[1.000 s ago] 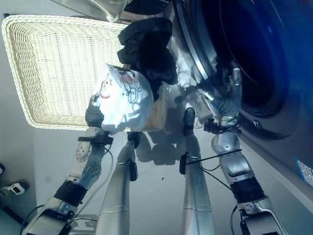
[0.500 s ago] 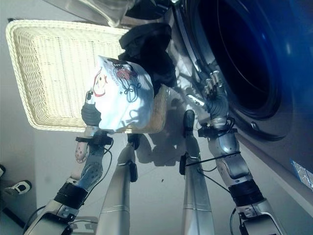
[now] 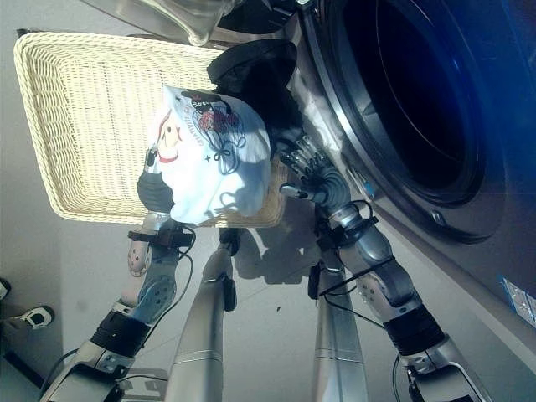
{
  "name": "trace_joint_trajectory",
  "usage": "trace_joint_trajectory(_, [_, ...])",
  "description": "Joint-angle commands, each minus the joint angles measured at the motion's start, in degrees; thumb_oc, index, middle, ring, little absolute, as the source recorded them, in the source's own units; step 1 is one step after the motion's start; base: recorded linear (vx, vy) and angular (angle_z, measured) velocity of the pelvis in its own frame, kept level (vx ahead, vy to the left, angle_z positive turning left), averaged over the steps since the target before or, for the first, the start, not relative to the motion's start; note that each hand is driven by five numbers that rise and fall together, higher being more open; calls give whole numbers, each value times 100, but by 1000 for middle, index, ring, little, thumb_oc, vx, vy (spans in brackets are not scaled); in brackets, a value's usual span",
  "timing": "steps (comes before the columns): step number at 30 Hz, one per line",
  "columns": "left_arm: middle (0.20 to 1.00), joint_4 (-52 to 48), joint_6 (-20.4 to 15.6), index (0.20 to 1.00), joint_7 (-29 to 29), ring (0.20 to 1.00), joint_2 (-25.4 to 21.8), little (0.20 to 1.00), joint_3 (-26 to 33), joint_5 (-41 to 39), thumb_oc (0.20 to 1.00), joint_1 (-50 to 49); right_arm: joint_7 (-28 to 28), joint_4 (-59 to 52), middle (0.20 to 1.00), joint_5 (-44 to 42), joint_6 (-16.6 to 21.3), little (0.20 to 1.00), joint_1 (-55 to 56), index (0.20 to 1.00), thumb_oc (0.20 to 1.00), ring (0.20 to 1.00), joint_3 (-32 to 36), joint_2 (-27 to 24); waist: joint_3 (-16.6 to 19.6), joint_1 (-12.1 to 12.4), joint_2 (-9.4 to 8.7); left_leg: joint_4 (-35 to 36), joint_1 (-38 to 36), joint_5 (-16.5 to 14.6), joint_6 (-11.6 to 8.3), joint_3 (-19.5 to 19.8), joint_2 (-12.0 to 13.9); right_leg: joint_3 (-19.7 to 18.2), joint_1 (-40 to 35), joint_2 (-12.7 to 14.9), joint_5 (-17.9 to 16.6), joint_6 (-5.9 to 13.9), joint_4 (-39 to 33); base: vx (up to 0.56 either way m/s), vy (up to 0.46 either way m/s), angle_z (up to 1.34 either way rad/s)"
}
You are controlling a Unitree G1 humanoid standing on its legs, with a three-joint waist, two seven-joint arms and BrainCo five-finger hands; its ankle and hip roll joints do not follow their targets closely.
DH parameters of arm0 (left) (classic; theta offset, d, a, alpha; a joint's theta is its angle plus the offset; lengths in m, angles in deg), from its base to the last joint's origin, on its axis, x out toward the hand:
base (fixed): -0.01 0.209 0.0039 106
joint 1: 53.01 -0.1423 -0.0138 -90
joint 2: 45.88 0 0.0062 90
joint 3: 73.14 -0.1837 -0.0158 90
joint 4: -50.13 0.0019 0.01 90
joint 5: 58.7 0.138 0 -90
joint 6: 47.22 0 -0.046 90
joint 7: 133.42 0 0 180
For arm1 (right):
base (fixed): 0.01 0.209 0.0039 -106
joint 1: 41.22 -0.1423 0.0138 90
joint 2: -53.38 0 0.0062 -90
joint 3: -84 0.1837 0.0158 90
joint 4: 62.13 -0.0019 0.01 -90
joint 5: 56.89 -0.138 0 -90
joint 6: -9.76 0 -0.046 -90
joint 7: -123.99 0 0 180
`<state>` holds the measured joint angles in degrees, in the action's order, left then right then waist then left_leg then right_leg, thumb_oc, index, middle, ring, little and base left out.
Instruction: Put the clothes into the washing machine.
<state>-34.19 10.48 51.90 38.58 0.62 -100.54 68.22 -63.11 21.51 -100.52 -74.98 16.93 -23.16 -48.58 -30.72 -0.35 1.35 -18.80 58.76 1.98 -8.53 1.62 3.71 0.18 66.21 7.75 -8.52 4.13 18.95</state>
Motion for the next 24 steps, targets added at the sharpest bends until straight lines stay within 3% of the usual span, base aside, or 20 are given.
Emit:
trace_joint_trajectory(1, [200, -873, -253, 200, 17, 200, -142, 200, -16, 551, 200, 158, -239, -624, 1000, -209, -17, 1000, -68, 1000, 1000, 1000, -256, 95, 93, 21, 131, 348, -95, 322, 640, -119, -763, 777, -355, -511, 220, 268, 142, 0, 0, 0])
trace_joint_trajectory(3, [200, -908, -205, 200, -54, 200, -170, 200, -56, 695, 200, 283, -272, -640, 1000, -244, -1, 1000, -188, 1000, 1000, 1000, -300, 123, 93, 26, 131, 364, 76, 475, 661, -148, -778, 833, -209, -487, 68, 220, 87, 0, 0, 0])
trace_joint_trajectory(5, [200, -910, -154, 200, -63, 200, -174, 200, -160, 786, 200, 254, -277, -682, 1000, -269, 6, 1000, -192, 1000, 1000, 1000, -392, 186, 93, 41, 139, 322, -87, 331, 639, -110, -778, 799, -357, -500, 204, 274, 147, 0, 0, 0])
trace_joint_trajectory(6, [200, -942, -131, 200, -93, 200, -174, 200, -158, 864, 200, 345, -273, -724, 1000, -271, 10, 1000, -301, 1000, 1000, 1000, -400, 186, 93, 36, 137, 347, 94, 487, 660, -146, -789, 845, -201, -480, 46, 226, 76, 0, 0, 0])
trace_joint_trajectory(7, [200, -930, -113, 200, -121, 200, -153, 200, -204, 948, 200, 282, -264, -718, 1000, -274, 19, 1000, -246, 1000, 1000, 1000, -443, 217, 93, 50, 146, 326, -83, 337, 642, -110, -785, 804, -357, -496, 198, 275, 131, 0, 0, 0])
trace_joint_trajectory(11, [200, -943, -39, 200, -462, 200, -203, 200, -374, 1554, 200, 394, -298, -769, 1000, -493, 45, 1000, -380, 1000, 1000, 1000, -498, 312, 93, 66, 145, 295, -53, 343, 654, -99, -804, 822, -338, -494, 181, 279, 136, -1, -6, 0])
trace_joint_trajectory(12, [200, -959, -28, 200, -575, 200, -220, 200, -366, 1793, 200, 488, -309, -791, 1000, -517, 48, 1000, -474, 1000, 1000, 1000, -491, 301, 93, 56, 138, 312, 132, 493, 672, -133, -813, 870, -179, -471, 27, 232, 73, 0, 0, 0])
trace_joint_trajectory(15, [200, -948, 14, 200, -1140, 200, -269, 200, -526, 2729, 200, 505, -268, -822, 1000, -543, 42, 1000, -456, 1000, 1000, 1000, -619, 373, 93, 84, 143, 270, -31, 340, 654, -90, -813, 836, -323, -486, 183, 282, 141, 14, 0, 0])
trace_joint_trajectory(16, [200, -949, 26, 200, -1299, 200, -327, 200, -531, 2982, 200, 616, -273, -841, 1000, -557, 46, 1000, -535, 1000, 1000, 1000, -611, 367, 93, 75, 139, 288, 149, 491, 677, -123, -822, 882, -164, -468, 31, 229, 88, 0, 0, 0])
trace_joint_trajectory(17, [200, -929, 33, 200, -1360, 200, -329, 200, -574, 3058, 200, 556, -280, -827, 1000, -575, 45, 1000, -459, 1000, 1000, 1000, -632, 388, 93, 87, 145, 260, -26, 338, 660, -86, -818, 838, -314, -485, 183, 279, 154, 0, 0, 0])
trace_joint_trajectory(18, [200, -932, 60, 200, -1432, 200, -360, 200, -581, 3186, 200, 602, -277, -842, 1000, -603, 36, 1000, -490, 1000, 1000, 1000, -633, 388, 93, 87, 146, 265, 17, 377, 664, -87, -823, 848, -277, -479, 144, 270, 142, 0, 0, 0])
trace_joint_trajectory(19, [200, -902, 189, 200, -1793, 200, -523, 200, -668, 3902, 200, 781, -260, -881, 1000, -650, 65, 1000, -565, 1000, 1000, 1000, -650, 373, 93, 82, 134, 259, 172, 495, 682, -114, -831, 907, -149, -455, 25, 233, 111, 0, 0, 0])
trace_joint_trajectory(22, [200, -884, 228, 200, -1885, 200, -614, 200, -691, 4090, 200, 836, -274, -896, 1000, -756, 70, 1000, -595, 1000, 1000, 1000, -643, 319, 93, 87, 138, 244, 208, 510, 678, -113, -837, 916, -114, -447, 6, 239, 119, 0, 0, 0])
trace_joint_trajectory(23, [200, -845, 245, 200, -1964, 200, -716, 200, -751, 4269, 200, 890, -298, -884, 865, -809, 102, 865, -597, 865, 865, 865, -663, 297, 93, 93, 139, 216, 220, 503, 680, -107, -843, 930, -99, -435, 5, 241, 142, 0, 0, 0])
trace_joint_trajectory(24, [200, -847, 246, 200, -1965, 200, -736, 200, -776, 4302, 200, 907, -293, -885, 573, -833, 109, 573, -607, 573, 573, 573, -673, 284, 93, 93, 139, 202, 230, 501, 676, -107, -844, 931, -89, -429, 2, 245, 149, 0, 0, 0])
